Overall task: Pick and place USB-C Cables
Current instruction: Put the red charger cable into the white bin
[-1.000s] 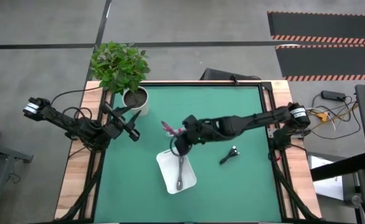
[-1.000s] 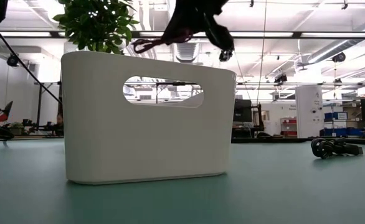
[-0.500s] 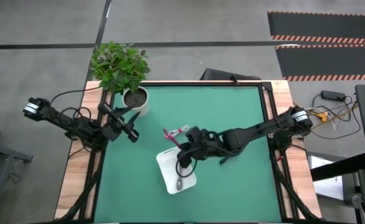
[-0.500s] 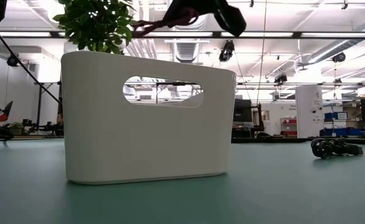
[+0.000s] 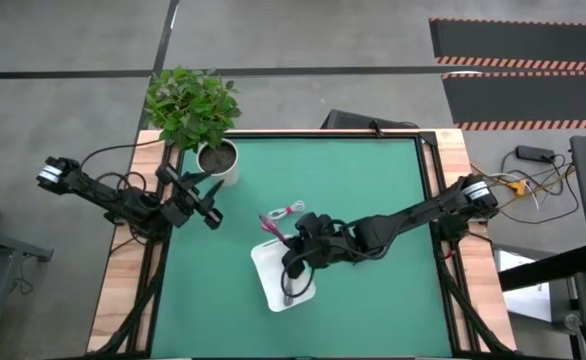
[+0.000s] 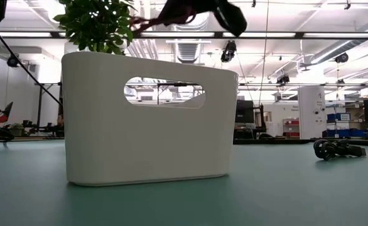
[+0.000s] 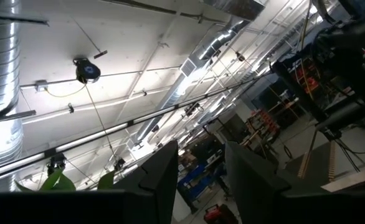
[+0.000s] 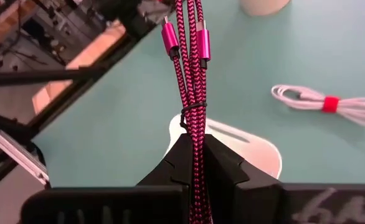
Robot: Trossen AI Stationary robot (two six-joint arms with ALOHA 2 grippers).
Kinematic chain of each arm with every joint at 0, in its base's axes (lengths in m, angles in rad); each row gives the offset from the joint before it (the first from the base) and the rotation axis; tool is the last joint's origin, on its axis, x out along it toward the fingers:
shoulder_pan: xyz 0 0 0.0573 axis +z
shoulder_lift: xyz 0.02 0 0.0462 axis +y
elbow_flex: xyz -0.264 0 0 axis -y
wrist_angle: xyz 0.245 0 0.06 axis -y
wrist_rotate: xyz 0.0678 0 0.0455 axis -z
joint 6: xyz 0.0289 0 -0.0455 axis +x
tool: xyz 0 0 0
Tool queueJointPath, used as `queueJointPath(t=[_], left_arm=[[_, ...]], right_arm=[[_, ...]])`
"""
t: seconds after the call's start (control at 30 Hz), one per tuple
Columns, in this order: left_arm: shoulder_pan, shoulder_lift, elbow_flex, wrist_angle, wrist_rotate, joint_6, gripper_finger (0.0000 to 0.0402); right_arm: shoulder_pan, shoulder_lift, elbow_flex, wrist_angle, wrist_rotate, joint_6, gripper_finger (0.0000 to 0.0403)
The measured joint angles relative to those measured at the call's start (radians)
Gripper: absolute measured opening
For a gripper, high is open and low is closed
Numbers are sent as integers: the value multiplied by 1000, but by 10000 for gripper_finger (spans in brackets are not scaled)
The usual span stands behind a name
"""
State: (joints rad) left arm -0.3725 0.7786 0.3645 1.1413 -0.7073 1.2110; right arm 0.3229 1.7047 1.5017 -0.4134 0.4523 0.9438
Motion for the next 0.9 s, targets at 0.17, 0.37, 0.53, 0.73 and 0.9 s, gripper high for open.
queueJointPath(t=[0.17, 0.37, 0.53, 0.73, 0.9], left_arm=[[0, 0, -1, 3, 2, 0, 118], [0, 0, -1, 2, 3, 0, 118], [0, -2, -2, 4, 3, 0, 118], [0, -2, -3, 0, 3, 4, 118], [0, -1, -3, 3, 4, 4, 118]], right_arm=[[0, 13, 0, 2, -30, 15, 13], [3, 12, 0, 6, -33, 50, 13], [2, 51, 1, 61, -43, 59, 13], [11, 99, 36, 75, -73, 101, 13], [30, 123, 66, 72, -100, 152, 13]])
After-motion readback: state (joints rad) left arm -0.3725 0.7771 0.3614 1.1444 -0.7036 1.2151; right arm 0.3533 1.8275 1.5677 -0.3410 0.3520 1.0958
